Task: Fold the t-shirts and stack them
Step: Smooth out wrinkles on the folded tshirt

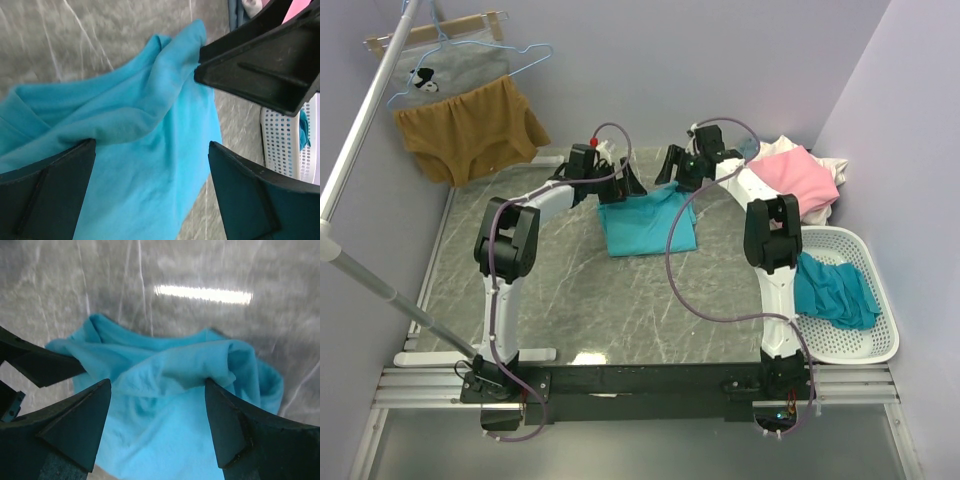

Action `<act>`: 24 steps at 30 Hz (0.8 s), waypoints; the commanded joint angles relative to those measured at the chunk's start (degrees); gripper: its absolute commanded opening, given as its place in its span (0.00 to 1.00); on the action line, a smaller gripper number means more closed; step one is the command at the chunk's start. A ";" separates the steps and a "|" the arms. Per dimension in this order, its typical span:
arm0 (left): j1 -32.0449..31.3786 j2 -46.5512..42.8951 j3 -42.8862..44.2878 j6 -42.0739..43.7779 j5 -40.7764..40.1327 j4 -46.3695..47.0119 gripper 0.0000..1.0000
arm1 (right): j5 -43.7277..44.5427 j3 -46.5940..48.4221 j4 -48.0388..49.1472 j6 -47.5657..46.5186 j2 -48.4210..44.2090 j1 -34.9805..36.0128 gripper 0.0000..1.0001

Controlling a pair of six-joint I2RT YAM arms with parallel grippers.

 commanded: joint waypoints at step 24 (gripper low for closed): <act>6.96 -4.52 -1.93 2.27 -4.41 6.07 0.99 | 6.01 1.18 -0.81 -6.25 -5.54 -4.55 0.83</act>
